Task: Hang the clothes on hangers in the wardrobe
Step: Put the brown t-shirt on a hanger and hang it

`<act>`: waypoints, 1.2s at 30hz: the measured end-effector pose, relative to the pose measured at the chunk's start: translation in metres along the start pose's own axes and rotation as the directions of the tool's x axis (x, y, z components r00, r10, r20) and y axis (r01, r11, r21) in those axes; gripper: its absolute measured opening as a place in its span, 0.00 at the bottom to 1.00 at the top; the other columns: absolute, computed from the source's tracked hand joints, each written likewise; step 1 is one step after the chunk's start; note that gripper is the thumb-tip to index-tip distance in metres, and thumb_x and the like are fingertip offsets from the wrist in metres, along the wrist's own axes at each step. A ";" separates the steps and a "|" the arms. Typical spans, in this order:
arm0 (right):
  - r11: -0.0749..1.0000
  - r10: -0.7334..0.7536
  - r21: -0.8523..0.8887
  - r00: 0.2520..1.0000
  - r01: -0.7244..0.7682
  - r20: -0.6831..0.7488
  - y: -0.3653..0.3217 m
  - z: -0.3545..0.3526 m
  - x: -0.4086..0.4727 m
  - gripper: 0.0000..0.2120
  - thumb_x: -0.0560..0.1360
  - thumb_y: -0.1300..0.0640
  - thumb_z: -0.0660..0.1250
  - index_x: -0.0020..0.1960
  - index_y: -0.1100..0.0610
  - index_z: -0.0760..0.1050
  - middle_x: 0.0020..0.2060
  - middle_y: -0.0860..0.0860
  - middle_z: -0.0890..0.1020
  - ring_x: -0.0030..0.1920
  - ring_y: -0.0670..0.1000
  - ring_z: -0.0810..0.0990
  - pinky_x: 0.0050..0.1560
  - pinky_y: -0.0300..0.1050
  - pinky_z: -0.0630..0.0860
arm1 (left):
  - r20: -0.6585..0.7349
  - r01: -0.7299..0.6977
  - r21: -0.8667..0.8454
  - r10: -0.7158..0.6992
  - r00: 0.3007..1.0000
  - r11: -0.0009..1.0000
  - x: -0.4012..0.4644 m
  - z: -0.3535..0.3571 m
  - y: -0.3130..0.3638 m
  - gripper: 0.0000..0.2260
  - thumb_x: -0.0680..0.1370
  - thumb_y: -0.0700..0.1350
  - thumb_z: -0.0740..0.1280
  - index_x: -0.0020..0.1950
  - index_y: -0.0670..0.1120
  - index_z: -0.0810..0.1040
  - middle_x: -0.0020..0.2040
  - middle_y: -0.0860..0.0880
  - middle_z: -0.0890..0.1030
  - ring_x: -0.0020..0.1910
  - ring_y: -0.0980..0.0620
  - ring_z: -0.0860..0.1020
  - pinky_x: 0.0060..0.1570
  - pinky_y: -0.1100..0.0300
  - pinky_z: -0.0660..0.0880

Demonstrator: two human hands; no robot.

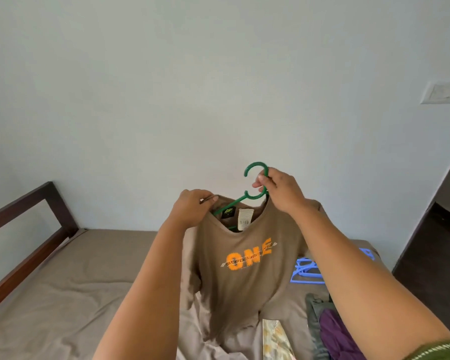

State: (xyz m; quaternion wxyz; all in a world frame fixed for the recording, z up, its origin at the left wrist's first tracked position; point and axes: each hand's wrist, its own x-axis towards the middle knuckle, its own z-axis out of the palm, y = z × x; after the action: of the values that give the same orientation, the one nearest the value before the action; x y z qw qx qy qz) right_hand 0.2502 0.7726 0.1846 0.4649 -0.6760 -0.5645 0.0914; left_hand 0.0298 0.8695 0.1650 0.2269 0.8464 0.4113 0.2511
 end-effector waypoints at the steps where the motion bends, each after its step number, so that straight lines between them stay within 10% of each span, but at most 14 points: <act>1: 1.000 -0.019 -0.012 0.998 0.019 0.056 -0.005 0.004 0.000 0.08 0.82 0.55 0.59 0.49 0.55 0.76 0.44 0.47 0.84 0.42 0.45 0.83 0.44 0.33 0.75 | 0.013 0.009 -0.019 -0.009 1.000 1.000 0.000 0.004 0.003 0.13 0.82 0.53 0.60 0.50 0.48 0.82 0.45 0.52 0.81 0.48 0.48 0.76 0.49 0.55 0.74; 5: 0.995 -0.084 -0.029 0.968 0.093 0.235 -0.021 0.016 0.000 0.06 0.78 0.57 0.66 0.47 0.57 0.79 0.42 0.49 0.84 0.43 0.45 0.83 0.47 0.39 0.78 | 0.065 0.023 -0.106 -0.016 0.998 0.994 -0.002 0.016 0.006 0.14 0.82 0.52 0.61 0.48 0.46 0.81 0.39 0.50 0.80 0.42 0.49 0.76 0.41 0.59 0.69; 10: 0.996 -0.049 0.069 0.994 0.056 -0.096 -0.012 0.006 0.009 0.07 0.79 0.58 0.64 0.46 0.59 0.79 0.38 0.49 0.84 0.38 0.39 0.81 0.45 0.33 0.77 | 0.024 0.056 -0.258 -0.051 0.998 0.964 -0.003 0.013 -0.007 0.13 0.75 0.59 0.68 0.41 0.51 0.78 0.37 0.56 0.80 0.39 0.56 0.77 0.42 0.62 0.72; 15: 0.998 -0.051 0.036 0.984 0.058 -0.173 -0.002 -0.015 0.019 0.07 0.79 0.58 0.63 0.45 0.57 0.77 0.36 0.48 0.83 0.36 0.37 0.80 0.43 0.31 0.74 | -0.152 -0.091 -0.118 0.072 0.986 0.989 0.000 0.002 -0.019 0.07 0.74 0.43 0.72 0.51 0.53 0.83 0.43 0.58 0.83 0.44 0.56 0.80 0.51 0.53 0.77; 22: 0.995 -0.037 0.089 0.987 0.052 -0.157 -0.014 -0.017 0.023 0.06 0.79 0.56 0.64 0.46 0.57 0.77 0.37 0.49 0.83 0.41 0.48 0.83 0.48 0.44 0.80 | -0.150 -0.208 0.182 0.236 0.960 0.961 0.014 0.009 0.021 0.18 0.76 0.60 0.67 0.63 0.54 0.76 0.57 0.58 0.79 0.57 0.56 0.74 0.59 0.55 0.69; 26: 0.988 -0.053 0.135 0.989 0.072 -0.135 -0.020 -0.022 0.021 0.05 0.77 0.54 0.68 0.50 0.55 0.79 0.41 0.45 0.83 0.44 0.45 0.82 0.53 0.46 0.79 | -0.172 -0.295 0.173 0.324 0.931 0.940 0.021 0.024 0.040 0.09 0.82 0.50 0.61 0.51 0.47 0.76 0.41 0.52 0.82 0.42 0.47 0.80 0.46 0.53 0.74; 30: 0.994 0.005 -0.106 0.996 0.004 0.087 0.016 -0.056 0.012 0.24 0.71 0.49 0.74 0.65 0.49 0.74 0.56 0.42 0.78 0.60 0.41 0.74 0.60 0.37 0.66 | -0.197 -0.273 0.166 0.303 0.932 0.948 0.023 0.013 0.028 0.09 0.82 0.50 0.59 0.50 0.48 0.75 0.41 0.52 0.83 0.42 0.49 0.80 0.46 0.53 0.74; 36: 0.989 -0.043 -0.143 0.996 0.031 -0.078 0.044 -0.058 0.004 0.07 0.76 0.59 0.69 0.50 0.59 0.84 0.43 0.46 0.83 0.45 0.44 0.79 0.43 0.20 0.66 | -0.241 -0.249 0.114 0.270 0.932 0.962 0.028 -0.001 0.017 0.08 0.82 0.49 0.59 0.49 0.47 0.75 0.38 0.52 0.80 0.39 0.49 0.76 0.41 0.55 0.69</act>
State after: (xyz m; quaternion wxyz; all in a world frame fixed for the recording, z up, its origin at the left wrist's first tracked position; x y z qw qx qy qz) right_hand 0.3188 0.7484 0.1858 0.4398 -0.6997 -0.5628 0.0150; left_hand 0.0538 0.8829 0.1827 0.1023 0.8626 0.3313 0.3684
